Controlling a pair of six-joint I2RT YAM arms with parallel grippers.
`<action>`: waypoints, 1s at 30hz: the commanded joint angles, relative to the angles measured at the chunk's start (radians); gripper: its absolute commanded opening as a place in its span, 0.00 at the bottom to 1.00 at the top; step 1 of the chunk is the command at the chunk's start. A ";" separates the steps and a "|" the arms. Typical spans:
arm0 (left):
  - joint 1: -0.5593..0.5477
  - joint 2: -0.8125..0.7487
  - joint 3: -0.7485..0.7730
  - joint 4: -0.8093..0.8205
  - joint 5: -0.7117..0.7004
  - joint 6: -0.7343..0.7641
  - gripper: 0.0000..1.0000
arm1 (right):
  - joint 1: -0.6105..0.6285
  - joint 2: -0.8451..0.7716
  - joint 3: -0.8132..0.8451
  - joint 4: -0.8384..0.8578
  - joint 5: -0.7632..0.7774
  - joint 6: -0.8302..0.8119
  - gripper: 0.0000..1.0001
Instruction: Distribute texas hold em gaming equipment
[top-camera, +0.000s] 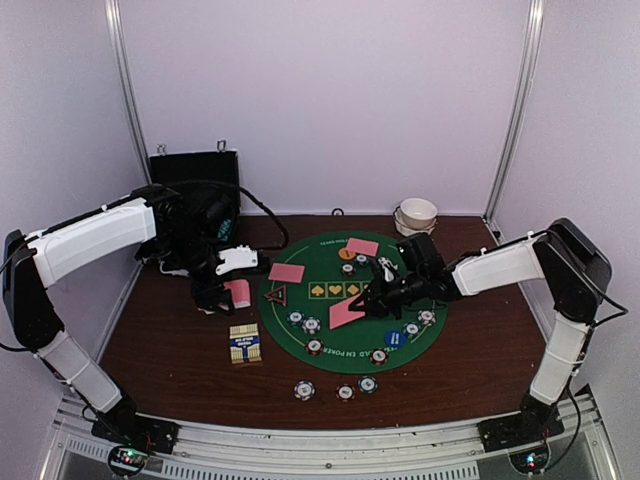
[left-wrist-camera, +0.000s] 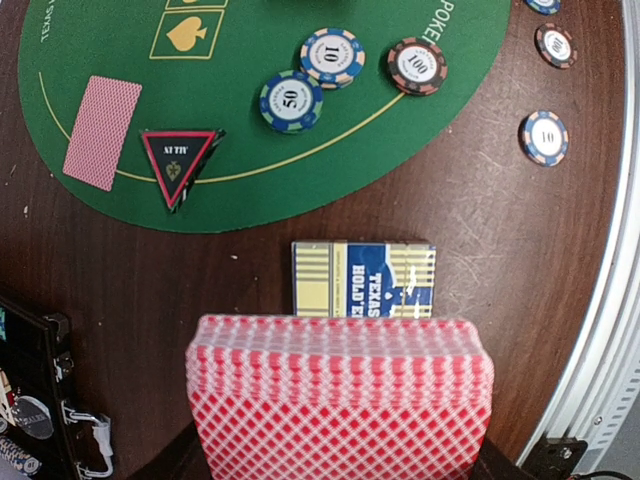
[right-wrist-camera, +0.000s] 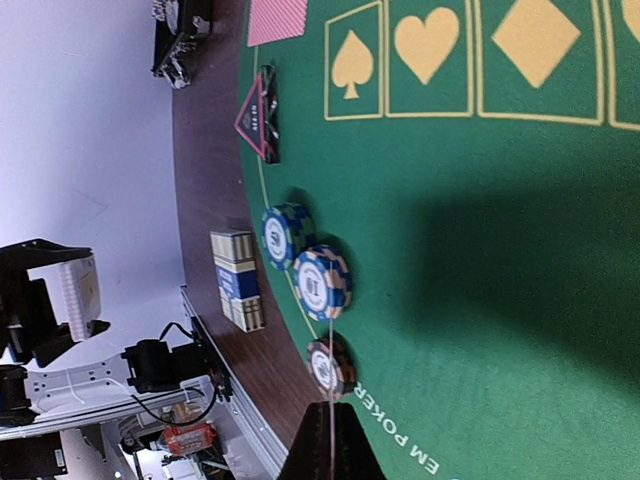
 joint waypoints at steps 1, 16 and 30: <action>0.005 0.000 0.009 -0.005 -0.002 0.015 0.00 | -0.023 -0.008 -0.022 -0.081 0.044 -0.103 0.00; 0.005 -0.002 0.004 -0.010 0.013 0.019 0.00 | -0.059 -0.060 0.010 -0.395 0.221 -0.330 0.14; 0.005 0.005 0.013 -0.013 0.031 0.015 0.00 | -0.032 -0.225 0.079 -0.432 0.279 -0.281 0.70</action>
